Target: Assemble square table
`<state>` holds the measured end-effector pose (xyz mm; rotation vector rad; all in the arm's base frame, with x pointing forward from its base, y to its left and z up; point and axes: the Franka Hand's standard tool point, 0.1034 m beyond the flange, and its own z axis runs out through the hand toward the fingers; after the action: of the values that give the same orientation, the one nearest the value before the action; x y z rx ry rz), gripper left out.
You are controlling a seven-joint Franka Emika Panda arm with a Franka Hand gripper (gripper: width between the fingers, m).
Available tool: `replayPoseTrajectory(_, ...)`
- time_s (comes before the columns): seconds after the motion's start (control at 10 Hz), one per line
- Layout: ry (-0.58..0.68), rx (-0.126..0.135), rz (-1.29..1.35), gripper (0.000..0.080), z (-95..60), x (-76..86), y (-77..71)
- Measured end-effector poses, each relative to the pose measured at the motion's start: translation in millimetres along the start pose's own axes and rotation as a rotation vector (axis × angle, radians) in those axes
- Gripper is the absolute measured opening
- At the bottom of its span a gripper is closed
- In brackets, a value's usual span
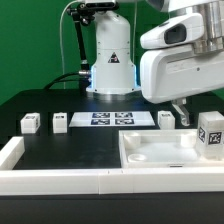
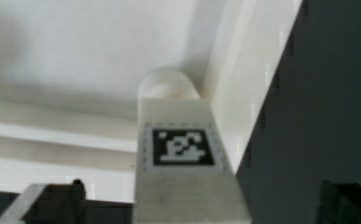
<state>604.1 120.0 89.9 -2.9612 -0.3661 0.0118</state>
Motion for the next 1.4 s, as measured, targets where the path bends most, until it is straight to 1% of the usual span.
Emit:
replayPoseTrajectory(0.1,-0.062,0.016,0.002,0.0649,-0.5,-1.2,-0.7)
replayPoseTrajectory(0.2,-0.085,0.024,0.001,0.0649,-0.3,0.3,-2.1)
replayPoseTrajectory(0.6,-0.091,0.026,0.006,0.0649,0.4,-0.4,-2.2)
replayPoseTrajectory(0.7,-0.098,0.006,0.076,0.0649,0.7,-1.5,0.1)
replayPoseTrajectory(0.8,-0.095,-0.007,0.100,0.0649,-0.4,-0.4,4.4)
replayPoseTrajectory(0.9,-0.074,-0.025,0.138,0.0649,-2.0,4.2,6.9)
replayPoseTrajectory(1.3,-0.070,-0.023,0.130,0.0649,-2.7,6.6,5.2)
replayPoseTrajectory(1.4,-0.069,-0.023,0.126,0.0649,-0.7,6.9,4.8)
